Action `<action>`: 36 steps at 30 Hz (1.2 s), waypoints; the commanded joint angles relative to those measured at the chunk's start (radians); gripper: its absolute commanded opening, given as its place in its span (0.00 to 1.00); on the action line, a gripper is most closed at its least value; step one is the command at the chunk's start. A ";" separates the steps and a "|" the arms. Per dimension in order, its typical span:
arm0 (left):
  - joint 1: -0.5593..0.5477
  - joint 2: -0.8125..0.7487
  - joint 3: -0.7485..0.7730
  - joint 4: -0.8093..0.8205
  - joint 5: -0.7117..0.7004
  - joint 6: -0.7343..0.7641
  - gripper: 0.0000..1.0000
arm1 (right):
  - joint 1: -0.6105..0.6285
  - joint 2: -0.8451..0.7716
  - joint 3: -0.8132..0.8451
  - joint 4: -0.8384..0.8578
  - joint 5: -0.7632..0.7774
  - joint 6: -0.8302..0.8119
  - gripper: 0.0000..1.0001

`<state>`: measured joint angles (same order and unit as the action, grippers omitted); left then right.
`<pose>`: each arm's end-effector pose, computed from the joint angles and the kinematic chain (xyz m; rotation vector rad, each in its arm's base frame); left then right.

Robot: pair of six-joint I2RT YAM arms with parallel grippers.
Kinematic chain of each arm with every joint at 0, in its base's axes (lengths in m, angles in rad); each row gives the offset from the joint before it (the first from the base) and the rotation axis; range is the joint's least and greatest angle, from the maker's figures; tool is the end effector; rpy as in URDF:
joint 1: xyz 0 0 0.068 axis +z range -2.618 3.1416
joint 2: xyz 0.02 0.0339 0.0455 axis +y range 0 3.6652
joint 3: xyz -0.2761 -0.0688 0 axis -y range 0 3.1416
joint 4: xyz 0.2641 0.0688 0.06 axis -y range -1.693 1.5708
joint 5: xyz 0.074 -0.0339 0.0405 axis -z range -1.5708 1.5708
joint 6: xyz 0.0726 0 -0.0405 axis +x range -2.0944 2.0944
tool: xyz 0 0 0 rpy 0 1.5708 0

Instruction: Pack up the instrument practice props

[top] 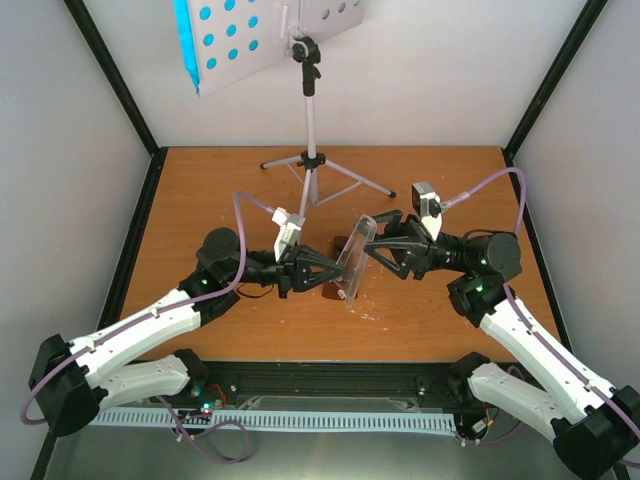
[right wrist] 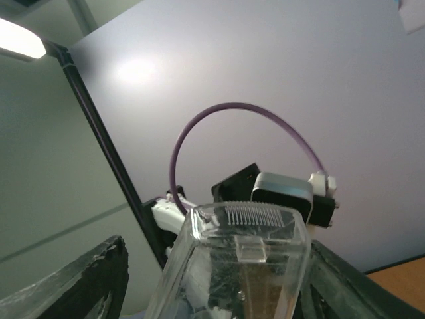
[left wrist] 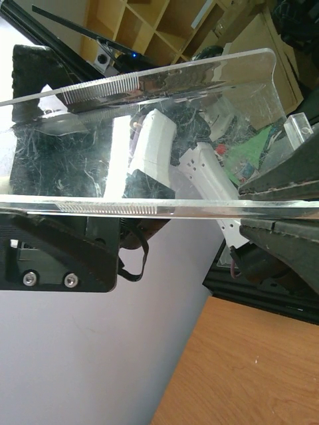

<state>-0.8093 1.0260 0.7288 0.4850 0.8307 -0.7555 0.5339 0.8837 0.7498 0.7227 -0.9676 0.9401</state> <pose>0.1460 -0.2308 0.3526 0.8585 1.5122 -1.7870 0.1507 0.1585 0.4151 -0.7921 1.2261 1.7137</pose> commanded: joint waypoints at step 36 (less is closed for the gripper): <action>0.025 0.128 -0.263 -0.071 -0.416 0.066 0.99 | 0.072 -0.164 -0.092 -0.825 0.476 -0.557 0.41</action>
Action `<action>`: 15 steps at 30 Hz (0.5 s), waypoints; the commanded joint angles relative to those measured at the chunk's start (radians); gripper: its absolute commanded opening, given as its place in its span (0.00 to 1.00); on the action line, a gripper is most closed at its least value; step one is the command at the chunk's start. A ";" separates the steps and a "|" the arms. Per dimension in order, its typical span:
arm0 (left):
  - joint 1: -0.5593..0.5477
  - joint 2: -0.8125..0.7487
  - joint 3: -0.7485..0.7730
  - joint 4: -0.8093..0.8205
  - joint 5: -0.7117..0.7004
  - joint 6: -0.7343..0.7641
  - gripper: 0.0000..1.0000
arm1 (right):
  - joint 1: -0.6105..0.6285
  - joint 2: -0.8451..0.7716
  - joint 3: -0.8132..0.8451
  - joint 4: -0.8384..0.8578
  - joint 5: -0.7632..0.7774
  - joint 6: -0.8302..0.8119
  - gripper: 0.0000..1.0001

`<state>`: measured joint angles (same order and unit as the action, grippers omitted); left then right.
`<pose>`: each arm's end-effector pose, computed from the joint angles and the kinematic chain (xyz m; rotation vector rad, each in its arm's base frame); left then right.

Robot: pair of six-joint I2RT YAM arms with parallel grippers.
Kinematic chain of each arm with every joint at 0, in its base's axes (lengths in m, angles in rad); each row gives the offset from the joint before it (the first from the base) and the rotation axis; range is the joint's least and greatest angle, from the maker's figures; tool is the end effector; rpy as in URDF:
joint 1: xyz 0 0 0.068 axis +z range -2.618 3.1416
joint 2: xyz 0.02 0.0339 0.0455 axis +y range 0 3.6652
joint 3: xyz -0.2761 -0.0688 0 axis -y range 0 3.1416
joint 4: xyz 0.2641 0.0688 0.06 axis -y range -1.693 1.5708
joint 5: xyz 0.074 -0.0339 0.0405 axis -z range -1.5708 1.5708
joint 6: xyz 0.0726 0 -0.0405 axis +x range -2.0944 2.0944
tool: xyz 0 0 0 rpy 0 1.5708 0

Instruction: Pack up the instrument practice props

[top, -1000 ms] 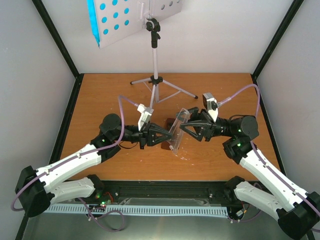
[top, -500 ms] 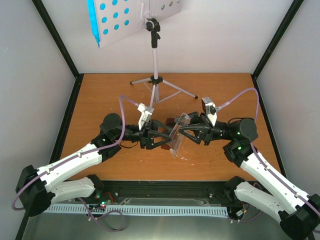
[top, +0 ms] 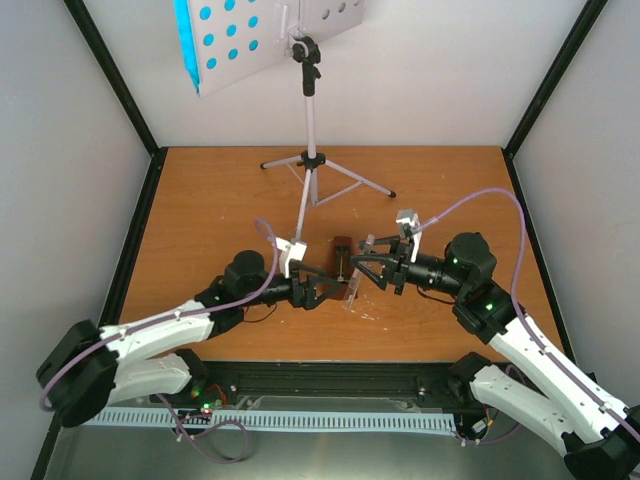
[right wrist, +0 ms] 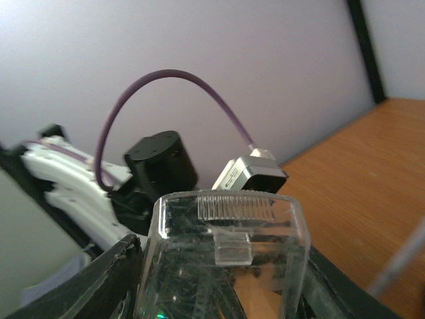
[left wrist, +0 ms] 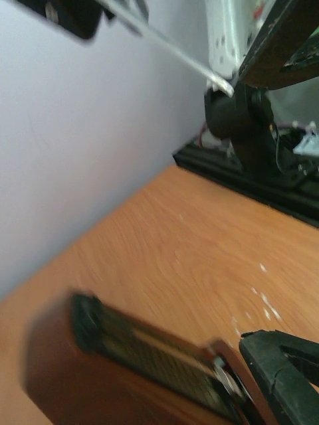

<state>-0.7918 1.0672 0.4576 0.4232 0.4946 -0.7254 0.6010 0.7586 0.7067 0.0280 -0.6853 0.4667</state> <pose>0.1674 -0.2186 0.2278 0.4756 1.9476 -1.4787 0.1527 0.1604 0.3465 -0.6927 1.6279 1.3431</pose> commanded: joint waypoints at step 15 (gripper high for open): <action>0.006 0.397 0.074 0.016 -0.178 0.064 0.99 | 0.005 -0.113 -0.166 -0.159 0.346 -0.084 0.43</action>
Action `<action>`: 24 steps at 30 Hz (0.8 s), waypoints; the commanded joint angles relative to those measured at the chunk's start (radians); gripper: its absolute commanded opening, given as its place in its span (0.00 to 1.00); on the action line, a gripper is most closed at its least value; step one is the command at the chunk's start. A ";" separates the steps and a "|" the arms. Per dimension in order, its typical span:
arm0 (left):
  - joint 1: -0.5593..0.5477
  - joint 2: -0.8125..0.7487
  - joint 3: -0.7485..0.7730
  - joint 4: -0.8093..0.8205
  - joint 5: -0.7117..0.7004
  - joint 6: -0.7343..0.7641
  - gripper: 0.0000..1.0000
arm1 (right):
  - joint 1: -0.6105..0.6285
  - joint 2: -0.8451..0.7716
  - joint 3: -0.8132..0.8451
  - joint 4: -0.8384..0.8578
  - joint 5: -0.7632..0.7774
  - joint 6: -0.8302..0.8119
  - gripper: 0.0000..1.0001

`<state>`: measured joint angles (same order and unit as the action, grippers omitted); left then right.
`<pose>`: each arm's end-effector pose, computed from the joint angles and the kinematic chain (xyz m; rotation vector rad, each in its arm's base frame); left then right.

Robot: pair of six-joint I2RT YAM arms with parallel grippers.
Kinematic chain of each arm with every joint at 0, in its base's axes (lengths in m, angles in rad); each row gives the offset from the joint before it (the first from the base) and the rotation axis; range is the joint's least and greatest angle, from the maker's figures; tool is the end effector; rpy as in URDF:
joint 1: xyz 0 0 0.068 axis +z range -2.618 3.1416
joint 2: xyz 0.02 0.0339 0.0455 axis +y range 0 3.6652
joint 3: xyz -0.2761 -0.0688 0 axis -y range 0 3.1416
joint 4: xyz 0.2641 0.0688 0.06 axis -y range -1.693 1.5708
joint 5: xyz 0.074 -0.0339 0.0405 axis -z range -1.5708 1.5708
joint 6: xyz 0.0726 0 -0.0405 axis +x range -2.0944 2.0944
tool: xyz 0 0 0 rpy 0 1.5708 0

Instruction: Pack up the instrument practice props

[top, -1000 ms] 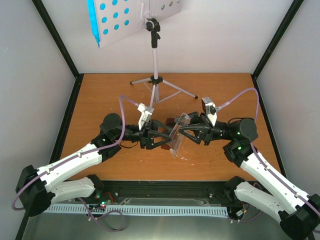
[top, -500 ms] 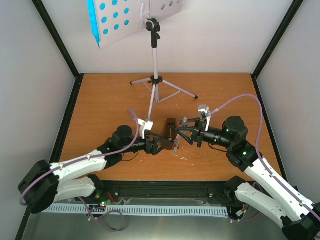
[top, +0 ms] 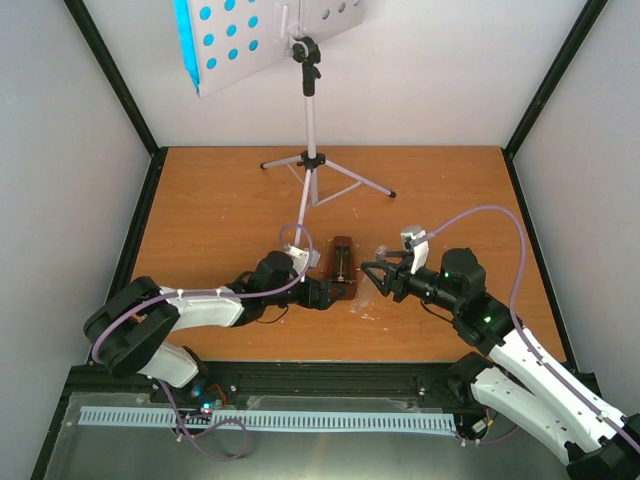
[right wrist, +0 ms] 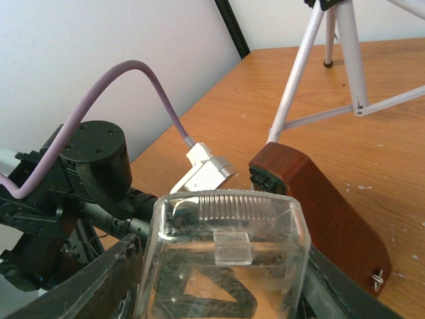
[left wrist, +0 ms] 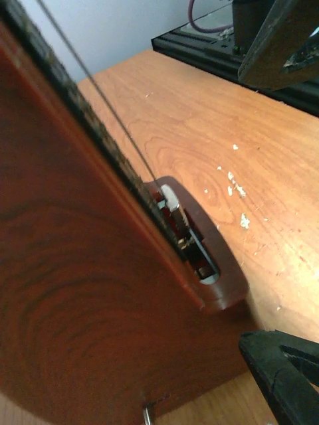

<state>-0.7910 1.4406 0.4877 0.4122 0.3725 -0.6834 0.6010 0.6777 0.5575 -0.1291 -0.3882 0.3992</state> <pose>0.1974 -0.2372 0.1339 0.3732 2.3117 -1.2108 0.1586 0.1421 0.2797 -0.4830 1.8717 1.0419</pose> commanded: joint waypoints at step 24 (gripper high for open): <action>0.003 -0.109 0.048 -0.005 0.045 0.077 0.99 | 0.045 -0.162 -0.187 0.104 0.416 -0.121 0.45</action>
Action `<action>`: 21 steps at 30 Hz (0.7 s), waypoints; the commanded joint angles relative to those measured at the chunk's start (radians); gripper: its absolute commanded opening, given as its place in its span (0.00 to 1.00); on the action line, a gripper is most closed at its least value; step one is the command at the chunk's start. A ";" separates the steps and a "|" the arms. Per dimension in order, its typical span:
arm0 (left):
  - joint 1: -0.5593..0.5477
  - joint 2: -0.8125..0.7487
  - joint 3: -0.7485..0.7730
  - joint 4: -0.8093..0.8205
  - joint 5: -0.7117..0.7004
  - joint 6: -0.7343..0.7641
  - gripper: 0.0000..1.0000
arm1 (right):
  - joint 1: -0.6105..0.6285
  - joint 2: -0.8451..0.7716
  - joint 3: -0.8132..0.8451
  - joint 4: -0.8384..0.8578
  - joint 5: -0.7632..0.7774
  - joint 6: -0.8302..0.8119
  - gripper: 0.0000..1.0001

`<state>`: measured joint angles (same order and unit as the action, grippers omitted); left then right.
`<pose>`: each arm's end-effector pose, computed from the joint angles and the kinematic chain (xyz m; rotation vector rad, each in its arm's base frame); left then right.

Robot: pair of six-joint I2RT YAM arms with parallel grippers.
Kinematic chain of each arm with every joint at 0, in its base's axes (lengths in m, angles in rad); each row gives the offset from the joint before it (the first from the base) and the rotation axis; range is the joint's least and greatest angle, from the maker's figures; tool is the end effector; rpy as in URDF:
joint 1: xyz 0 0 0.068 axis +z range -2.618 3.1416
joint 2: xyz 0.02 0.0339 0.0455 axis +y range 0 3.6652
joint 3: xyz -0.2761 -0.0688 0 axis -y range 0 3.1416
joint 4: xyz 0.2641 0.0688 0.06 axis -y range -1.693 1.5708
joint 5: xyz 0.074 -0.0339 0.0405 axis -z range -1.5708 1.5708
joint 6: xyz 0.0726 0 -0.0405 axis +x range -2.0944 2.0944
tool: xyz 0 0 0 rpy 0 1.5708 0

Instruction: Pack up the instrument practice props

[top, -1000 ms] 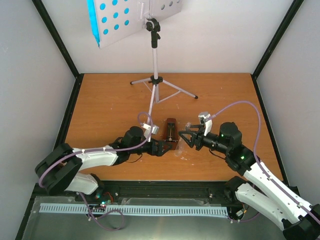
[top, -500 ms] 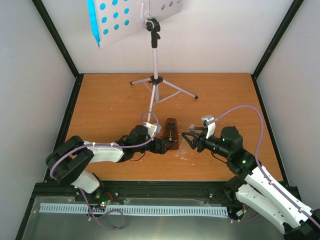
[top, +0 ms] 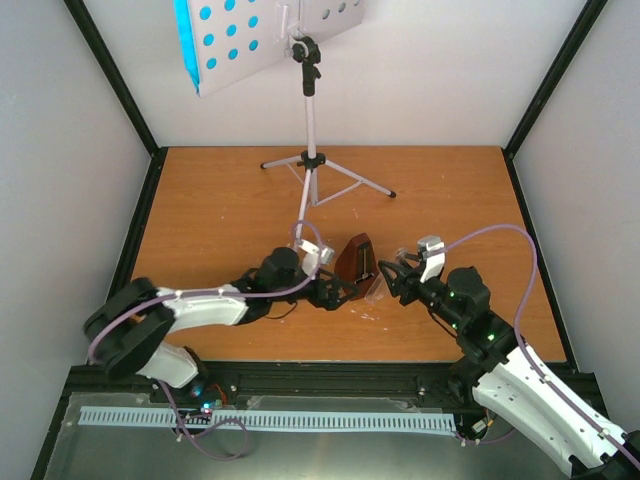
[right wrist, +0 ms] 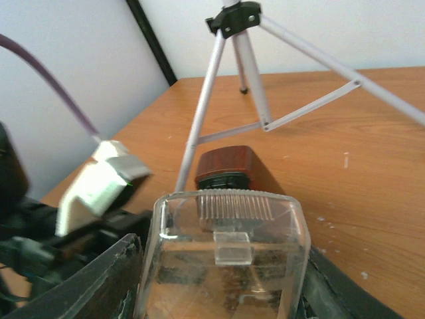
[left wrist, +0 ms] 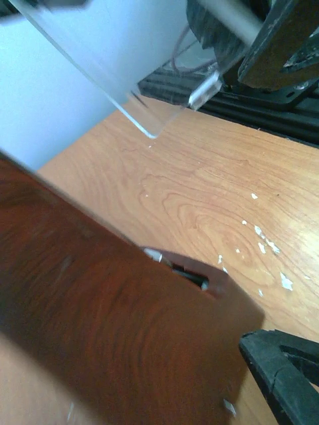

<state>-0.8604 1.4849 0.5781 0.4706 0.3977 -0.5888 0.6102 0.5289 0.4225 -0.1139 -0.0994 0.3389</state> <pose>0.1965 -0.2716 0.1580 0.5809 2.1534 -1.2681 0.1543 0.1167 0.2525 -0.3241 1.8280 0.7609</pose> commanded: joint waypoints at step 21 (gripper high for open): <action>0.642 -0.455 0.280 -0.646 0.089 0.385 0.99 | 0.263 0.354 -0.203 0.808 0.461 -0.363 0.46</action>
<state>-0.2253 1.0649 0.8661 -0.1585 0.6319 -0.3408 0.8608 0.8413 0.2104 0.5186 0.3130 0.0181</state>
